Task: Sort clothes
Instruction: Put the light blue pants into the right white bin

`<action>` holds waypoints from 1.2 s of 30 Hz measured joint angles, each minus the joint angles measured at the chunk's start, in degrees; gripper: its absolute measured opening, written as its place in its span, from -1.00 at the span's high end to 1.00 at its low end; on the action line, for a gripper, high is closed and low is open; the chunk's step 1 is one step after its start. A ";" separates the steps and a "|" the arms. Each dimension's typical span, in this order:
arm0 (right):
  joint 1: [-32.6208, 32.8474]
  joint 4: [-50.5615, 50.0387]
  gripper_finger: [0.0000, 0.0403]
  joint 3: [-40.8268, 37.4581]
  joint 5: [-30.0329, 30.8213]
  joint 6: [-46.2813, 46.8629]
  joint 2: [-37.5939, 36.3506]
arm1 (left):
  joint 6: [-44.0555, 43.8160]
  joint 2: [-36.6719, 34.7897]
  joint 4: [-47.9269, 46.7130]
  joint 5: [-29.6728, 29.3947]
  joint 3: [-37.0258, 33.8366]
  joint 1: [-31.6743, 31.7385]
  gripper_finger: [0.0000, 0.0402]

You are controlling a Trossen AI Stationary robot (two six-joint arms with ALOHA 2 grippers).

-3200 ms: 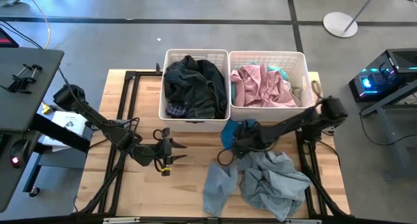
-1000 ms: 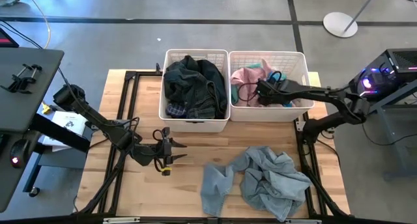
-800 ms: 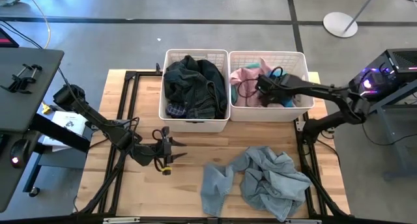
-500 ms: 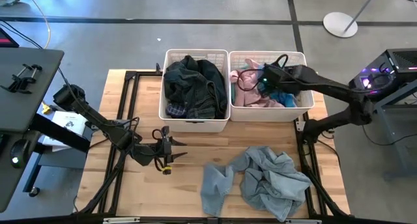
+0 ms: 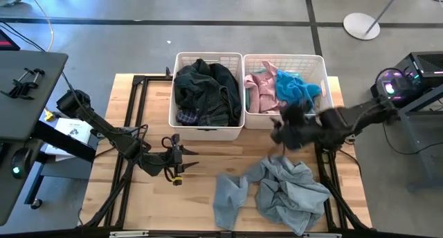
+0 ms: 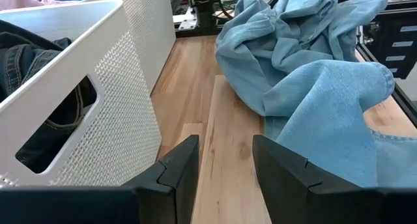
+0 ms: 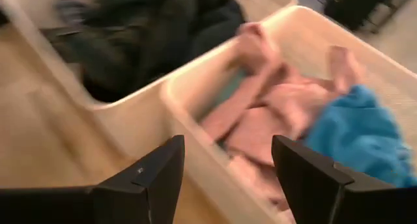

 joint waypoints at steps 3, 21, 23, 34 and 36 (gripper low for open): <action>7.32 1.82 -0.10 -2.47 1.74 3.90 -0.04 | 0.02 0.00 -0.01 0.00 0.00 0.00 0.32; 17.26 19.13 -0.24 -21.54 -40.59 20.45 -0.02 | 0.07 0.00 0.24 -0.66 0.00 0.00 0.32; 17.28 19.14 -0.34 -22.75 -44.38 22.97 -0.02 | 0.11 0.00 0.37 -1.00 0.00 0.00 0.32; 19.34 41.03 -0.52 -38.68 -51.22 33.25 7.70 | 0.10 0.00 0.35 -1.27 0.00 0.00 0.32; 19.76 46.61 -0.52 -41.04 -48.85 33.01 12.10 | 0.09 0.01 0.39 -1.27 0.00 0.00 0.32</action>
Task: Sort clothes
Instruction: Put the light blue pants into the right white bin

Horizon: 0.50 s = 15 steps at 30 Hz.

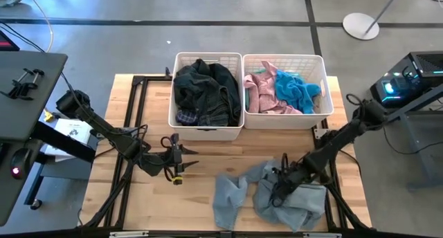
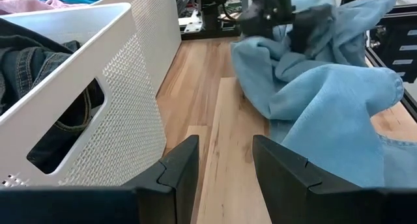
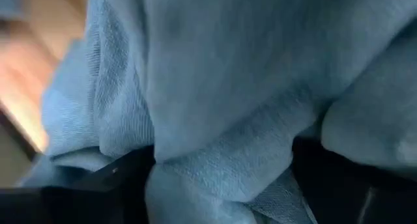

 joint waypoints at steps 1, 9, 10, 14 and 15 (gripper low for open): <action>0.30 3.02 -0.52 -0.61 1.92 0.51 1.78 | 0.02 0.00 -0.04 0.00 0.00 0.00 0.32; 0.70 7.10 0.14 -0.05 16.76 2.46 7.26 | 0.02 -0.01 0.35 -0.04 -0.02 0.00 0.32; 1.00 8.04 0.34 -0.04 21.97 2.87 8.96 | 0.00 -0.02 0.37 -0.02 -0.02 0.00 0.32; 3.11 11.31 0.88 -0.49 39.17 3.51 13.23 | 0.00 0.00 0.96 -0.02 -0.02 0.00 0.32; 3.78 11.57 0.86 -0.60 42.25 3.60 13.51 | 0.00 0.00 1.43 0.04 -0.02 0.00 0.32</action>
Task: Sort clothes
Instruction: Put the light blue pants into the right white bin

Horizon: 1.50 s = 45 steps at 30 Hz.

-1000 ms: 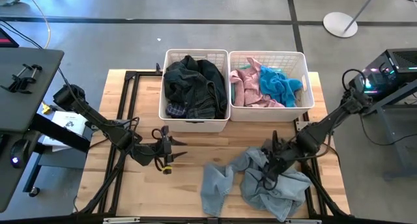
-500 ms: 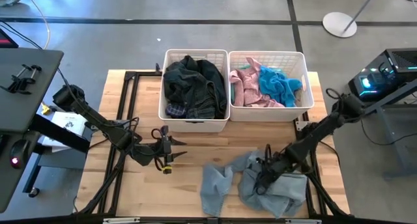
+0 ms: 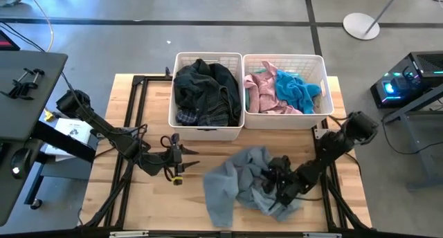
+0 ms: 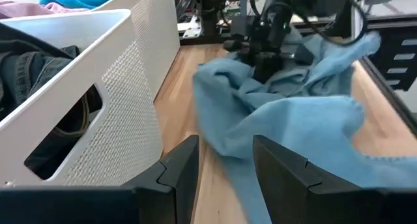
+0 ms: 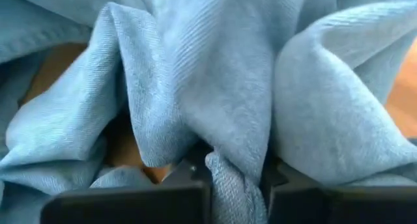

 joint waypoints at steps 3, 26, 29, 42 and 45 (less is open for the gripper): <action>2.10 -0.08 0.84 1.16 9.52 -0.08 0.43 | 0.00 0.00 0.84 0.84 0.00 0.00 0.32; -2.63 -4.16 0.97 50.40 48.06 -85.74 -4.06 | 1.99 0.00 5.92 0.79 0.00 0.00 0.32; -6.22 -4.65 0.97 57.88 48.11 -97.15 -4.06 | 2.01 0.00 5.92 0.79 0.00 0.00 0.32; -33.69 -10.53 0.97 91.05 48.38 -128.78 -4.14 | 1.44 0.00 5.88 2.44 0.00 -0.04 0.32; -40.19 -13.78 0.97 96.58 48.40 -130.39 -4.34 | 1.50 0.00 5.88 3.34 0.00 -0.04 0.32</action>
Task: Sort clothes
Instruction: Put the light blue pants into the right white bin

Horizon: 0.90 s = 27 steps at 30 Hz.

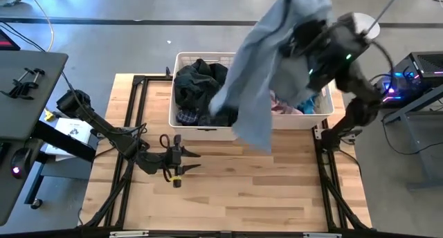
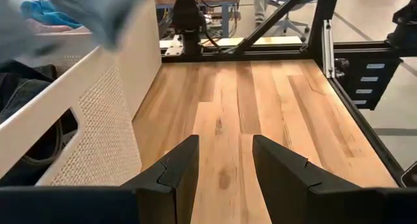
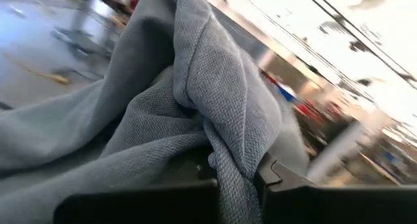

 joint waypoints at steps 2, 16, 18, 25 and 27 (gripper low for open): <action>-4.32 -0.60 0.97 -2.55 -0.18 -0.93 -3.31 | 0.63 0.00 0.07 -0.08 0.00 0.01 0.32; -22.57 -49.48 0.97 -31.37 -22.16 72.73 -22.70 | 3.38 -0.39 4.54 -3.00 0.00 0.32 0.32; -25.85 -47.36 0.97 -37.88 -29.83 70.37 -22.78 | 5.48 -0.75 4.80 -3.04 0.33 0.98 0.32; -33.51 -27.94 0.97 -61.16 -65.08 58.63 -19.69 | 10.92 -2.83 3.84 -4.83 0.42 5.39 0.32; -34.08 -20.66 0.97 -67.05 -73.61 55.68 -18.02 | 13.51 -3.74 3.80 -5.99 0.42 6.64 0.32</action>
